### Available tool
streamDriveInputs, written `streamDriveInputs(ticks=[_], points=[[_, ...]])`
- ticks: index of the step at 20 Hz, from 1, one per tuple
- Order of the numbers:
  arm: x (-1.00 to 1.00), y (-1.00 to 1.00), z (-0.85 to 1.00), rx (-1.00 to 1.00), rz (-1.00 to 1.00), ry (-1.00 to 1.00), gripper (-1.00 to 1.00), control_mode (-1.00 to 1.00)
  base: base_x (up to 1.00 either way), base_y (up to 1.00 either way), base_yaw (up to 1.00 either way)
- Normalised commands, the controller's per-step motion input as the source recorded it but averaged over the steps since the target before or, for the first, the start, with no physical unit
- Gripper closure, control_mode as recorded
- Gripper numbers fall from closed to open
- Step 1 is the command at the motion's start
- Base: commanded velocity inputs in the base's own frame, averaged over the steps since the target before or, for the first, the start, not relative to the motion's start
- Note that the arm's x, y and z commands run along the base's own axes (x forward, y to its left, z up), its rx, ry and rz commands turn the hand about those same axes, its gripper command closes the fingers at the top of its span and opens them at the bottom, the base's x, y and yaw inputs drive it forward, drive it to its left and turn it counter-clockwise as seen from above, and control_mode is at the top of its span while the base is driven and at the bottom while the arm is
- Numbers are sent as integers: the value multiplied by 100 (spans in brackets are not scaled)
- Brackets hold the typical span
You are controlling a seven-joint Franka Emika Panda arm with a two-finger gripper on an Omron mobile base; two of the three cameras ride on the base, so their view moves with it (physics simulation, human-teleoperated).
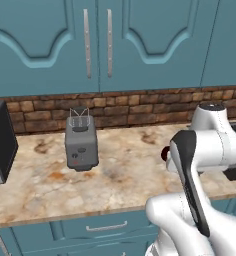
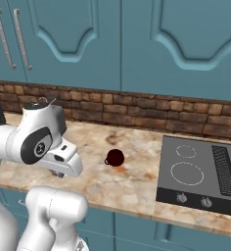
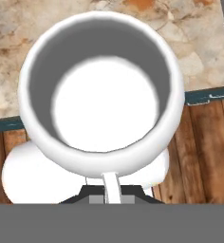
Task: Clear the mugs and bowl far away from the sink.
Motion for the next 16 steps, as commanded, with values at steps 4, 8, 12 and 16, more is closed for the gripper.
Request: streamDriveInputs(ticks=[4, 8, 12, 16], points=[[27, 3, -31, 0, 3, 0, 100, -100, 0, 0, 0], [33, 6, -28, 0, 2, 0, 100, -100, 0, 0, 0], [38, 9, -24, 0, 3, 0, 100, -100, 0, 0, 0], [37, 13, -25, 0, 10, 0, 100, -100, 0, 0, 0]])
